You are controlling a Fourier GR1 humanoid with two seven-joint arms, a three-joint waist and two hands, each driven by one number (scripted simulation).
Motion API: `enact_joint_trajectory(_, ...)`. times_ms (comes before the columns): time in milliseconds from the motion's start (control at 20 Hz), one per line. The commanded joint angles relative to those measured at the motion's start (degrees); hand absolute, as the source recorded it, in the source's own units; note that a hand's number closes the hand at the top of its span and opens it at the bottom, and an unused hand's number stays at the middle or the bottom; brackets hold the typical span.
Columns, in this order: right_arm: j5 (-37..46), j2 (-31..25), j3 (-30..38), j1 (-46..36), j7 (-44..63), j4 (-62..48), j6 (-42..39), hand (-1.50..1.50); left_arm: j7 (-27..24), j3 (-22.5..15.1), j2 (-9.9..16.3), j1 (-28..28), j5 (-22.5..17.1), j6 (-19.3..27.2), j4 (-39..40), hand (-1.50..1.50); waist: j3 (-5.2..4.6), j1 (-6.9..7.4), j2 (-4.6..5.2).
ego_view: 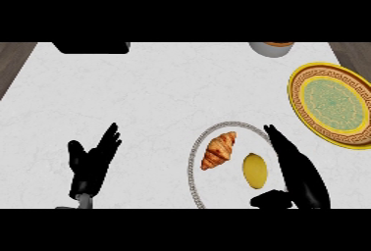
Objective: Pick the lemon from the placemat and place it in the plate
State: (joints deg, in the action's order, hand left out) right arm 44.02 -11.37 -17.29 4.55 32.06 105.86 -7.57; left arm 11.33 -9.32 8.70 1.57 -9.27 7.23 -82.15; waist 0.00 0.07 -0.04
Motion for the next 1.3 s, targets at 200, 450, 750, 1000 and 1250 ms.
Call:
enact_joint_trajectory(200, 5.78, 0.11, 1.15, 0.83, -0.55, -5.07, 1.69, -1.5, 3.64, 1.85, 0.6, 0.71, -0.41, -2.59, -3.95, 0.0, 0.01, -0.02, 0.0)
enact_joint_trajectory(450, 7.99, 3.27, 0.77, -3.74, 1.2, -8.82, -0.49, -1.5, -0.56, 1.75, -2.99, 0.25, 2.62, -1.66, 0.49, 0.0, 0.01, 0.01, 0.02)
enact_joint_trajectory(750, 8.85, 4.28, 1.41, -2.57, -7.6, -20.94, 6.66, -1.5, 0.05, 3.08, -2.38, -0.16, 3.27, -2.9, 0.59, 0.0, 0.02, 0.03, 0.06)
enact_joint_trajectory(1000, 10.36, 1.85, -0.4, -4.98, -7.39, -20.09, -0.01, 1.5, 5.27, 2.07, -3.88, -0.08, 3.08, -1.91, -3.71, 0.0, 0.02, 0.08, 0.02)
enact_joint_trajectory(1250, 13.81, 2.3, -0.8, -4.57, -6.0, -16.36, -0.64, 1.5, -1.79, 4.71, -3.66, -0.02, 4.29, -3.99, 2.16, 0.0, 0.0, -0.13, 0.01)
